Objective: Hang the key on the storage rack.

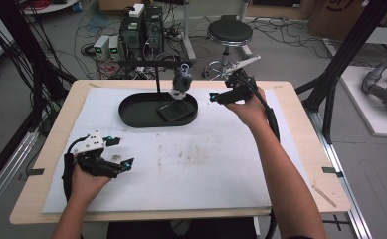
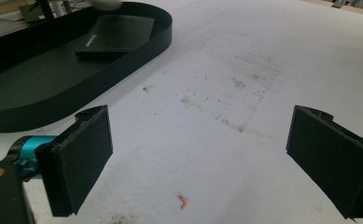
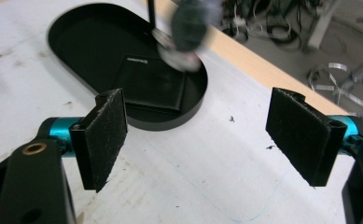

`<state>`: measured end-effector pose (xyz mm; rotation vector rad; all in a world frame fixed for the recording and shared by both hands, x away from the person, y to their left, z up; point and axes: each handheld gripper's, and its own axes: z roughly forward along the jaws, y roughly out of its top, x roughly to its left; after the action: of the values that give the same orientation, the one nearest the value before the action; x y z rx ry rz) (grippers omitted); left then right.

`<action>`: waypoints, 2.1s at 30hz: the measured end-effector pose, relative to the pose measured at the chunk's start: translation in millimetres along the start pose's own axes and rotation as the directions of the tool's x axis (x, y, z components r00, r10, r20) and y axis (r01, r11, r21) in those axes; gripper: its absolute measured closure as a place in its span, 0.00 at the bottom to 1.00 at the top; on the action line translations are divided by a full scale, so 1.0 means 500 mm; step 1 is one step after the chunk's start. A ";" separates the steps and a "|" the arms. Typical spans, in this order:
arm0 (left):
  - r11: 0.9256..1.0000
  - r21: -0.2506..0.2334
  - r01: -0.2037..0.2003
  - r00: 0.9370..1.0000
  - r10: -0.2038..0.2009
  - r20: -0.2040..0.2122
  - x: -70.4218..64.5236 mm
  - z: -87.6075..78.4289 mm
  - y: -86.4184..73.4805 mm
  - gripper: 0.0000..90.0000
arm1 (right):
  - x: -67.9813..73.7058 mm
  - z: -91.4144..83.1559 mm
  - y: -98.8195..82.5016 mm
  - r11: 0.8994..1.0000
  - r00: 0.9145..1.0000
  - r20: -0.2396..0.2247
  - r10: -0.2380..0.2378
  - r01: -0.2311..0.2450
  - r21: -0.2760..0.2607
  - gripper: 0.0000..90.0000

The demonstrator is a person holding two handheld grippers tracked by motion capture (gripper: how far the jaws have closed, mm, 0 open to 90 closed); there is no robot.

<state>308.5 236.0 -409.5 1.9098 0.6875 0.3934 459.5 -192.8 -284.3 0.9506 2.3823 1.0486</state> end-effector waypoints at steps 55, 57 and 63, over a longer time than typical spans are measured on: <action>1.000 0.008 0.022 0.999 -0.022 0.049 0.001 0.050 -0.003 0.08 | 0.035 -0.064 -0.411 0.991 0.991 -0.115 0.069 -0.081 -0.106 0.21; 1.000 0.012 0.022 0.998 -0.023 0.054 0.002 0.053 -0.004 0.08 | 0.037 -0.057 -0.417 0.993 0.991 -0.113 0.075 -0.085 -0.083 0.21; 1.000 0.010 0.020 0.998 -0.021 0.065 0.001 0.053 -0.004 0.08 | 0.038 -0.051 -0.424 0.993 0.991 -0.098 0.087 -0.094 -0.072 0.21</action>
<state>323.1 217.7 -422.5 1.9146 0.6670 0.3144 339.9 -297.2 -428.3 1.0107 2.3740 1.2355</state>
